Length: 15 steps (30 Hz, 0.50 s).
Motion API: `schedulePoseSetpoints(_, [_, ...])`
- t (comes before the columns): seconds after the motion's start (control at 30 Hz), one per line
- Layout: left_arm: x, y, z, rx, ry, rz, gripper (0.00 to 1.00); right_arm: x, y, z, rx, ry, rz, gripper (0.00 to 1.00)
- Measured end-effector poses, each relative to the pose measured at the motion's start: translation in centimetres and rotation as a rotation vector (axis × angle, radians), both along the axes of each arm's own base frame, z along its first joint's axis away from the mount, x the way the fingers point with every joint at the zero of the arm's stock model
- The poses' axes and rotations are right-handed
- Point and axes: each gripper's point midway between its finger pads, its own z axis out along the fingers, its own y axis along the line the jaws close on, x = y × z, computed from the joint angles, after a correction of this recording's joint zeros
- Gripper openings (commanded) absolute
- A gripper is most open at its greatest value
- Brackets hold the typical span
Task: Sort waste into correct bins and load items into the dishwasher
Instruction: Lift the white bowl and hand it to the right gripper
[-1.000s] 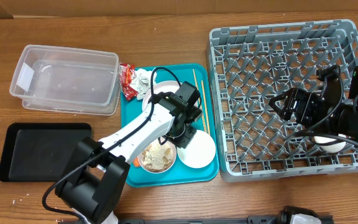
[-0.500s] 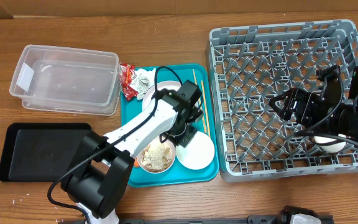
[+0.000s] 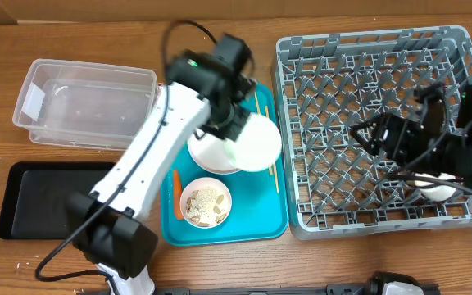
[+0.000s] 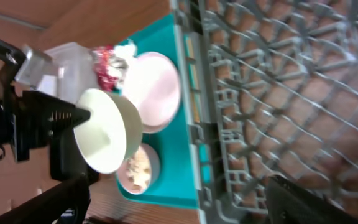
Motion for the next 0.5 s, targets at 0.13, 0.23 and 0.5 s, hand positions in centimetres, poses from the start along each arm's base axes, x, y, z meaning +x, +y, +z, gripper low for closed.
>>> schedulePoseSetpoints(0.13, [1.2, 0.2, 2.1, -0.033, -0.054, 0.025, 0.04, 0.7, 3.5, 0.8, 0.024, -0.034, 0.064, 0.84])
schedulePoseSetpoints(0.23, [0.9, -0.6, 3.1, -0.046, -0.074, 0.024, 0.04, 0.8, 6.1, 0.4, 0.012, -0.020, 0.097, 0.80])
schedulePoseSetpoints(0.5, [-0.3, -1.8, 3.5, -0.018, -0.083, 0.005, 0.04, 1.6, 11.2, -5.4, -0.157, 0.140, 0.111, 0.60])
